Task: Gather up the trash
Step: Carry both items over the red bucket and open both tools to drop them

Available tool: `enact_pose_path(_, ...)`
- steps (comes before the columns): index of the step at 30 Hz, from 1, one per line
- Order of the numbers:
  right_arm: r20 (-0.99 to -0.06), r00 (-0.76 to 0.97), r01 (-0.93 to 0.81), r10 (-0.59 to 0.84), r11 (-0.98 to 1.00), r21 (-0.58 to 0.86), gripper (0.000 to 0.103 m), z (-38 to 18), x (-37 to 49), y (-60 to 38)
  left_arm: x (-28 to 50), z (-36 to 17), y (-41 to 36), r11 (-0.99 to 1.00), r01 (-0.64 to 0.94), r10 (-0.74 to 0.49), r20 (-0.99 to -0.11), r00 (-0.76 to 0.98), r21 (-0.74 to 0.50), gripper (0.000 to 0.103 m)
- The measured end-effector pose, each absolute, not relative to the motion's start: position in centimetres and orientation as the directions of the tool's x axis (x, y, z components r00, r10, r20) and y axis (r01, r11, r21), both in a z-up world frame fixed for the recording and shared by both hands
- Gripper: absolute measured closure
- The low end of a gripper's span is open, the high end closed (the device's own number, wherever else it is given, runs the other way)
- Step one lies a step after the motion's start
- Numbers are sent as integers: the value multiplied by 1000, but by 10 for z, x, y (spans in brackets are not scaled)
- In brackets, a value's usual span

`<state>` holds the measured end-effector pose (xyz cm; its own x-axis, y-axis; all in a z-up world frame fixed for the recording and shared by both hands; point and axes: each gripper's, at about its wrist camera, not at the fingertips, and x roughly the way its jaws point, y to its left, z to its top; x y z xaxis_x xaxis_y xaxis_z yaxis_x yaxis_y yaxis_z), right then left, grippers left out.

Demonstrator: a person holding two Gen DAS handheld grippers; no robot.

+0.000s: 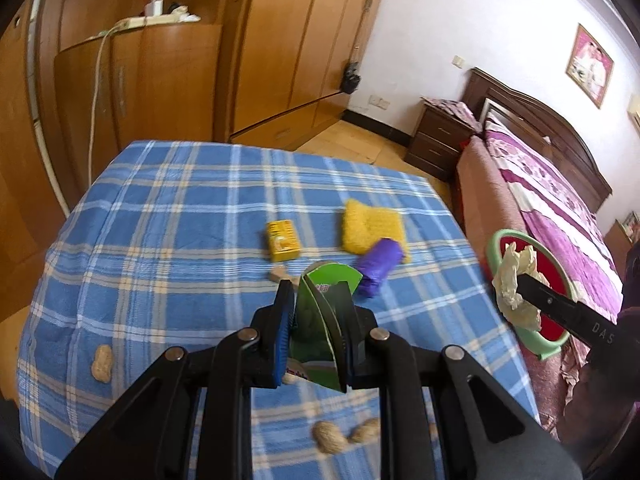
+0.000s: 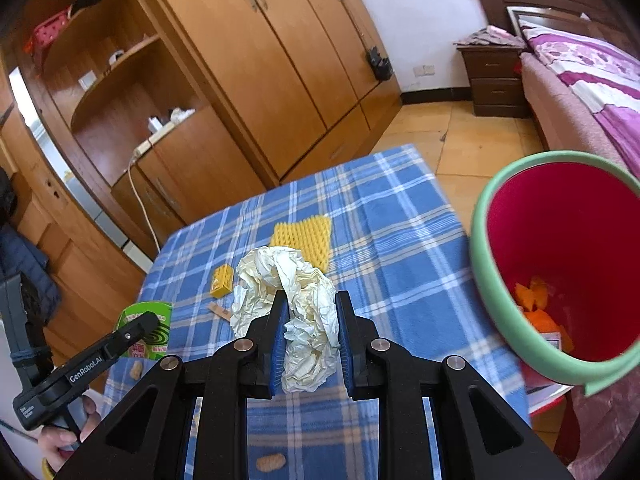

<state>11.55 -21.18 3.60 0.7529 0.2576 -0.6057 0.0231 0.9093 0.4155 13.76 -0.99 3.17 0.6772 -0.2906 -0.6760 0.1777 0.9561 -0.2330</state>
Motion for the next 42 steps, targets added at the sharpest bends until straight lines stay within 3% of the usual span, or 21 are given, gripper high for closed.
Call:
enact_pose_path(17,-540,834,151,110,897,415,80,57,57,-277,124,52,-93,911,335,-407,-659,632,-241,83)
enact_pose_path(42,-574,813,400,-93,806,437,80,24,27,-409,147,34,-265,801,568,-514,-705,489,-191,82)
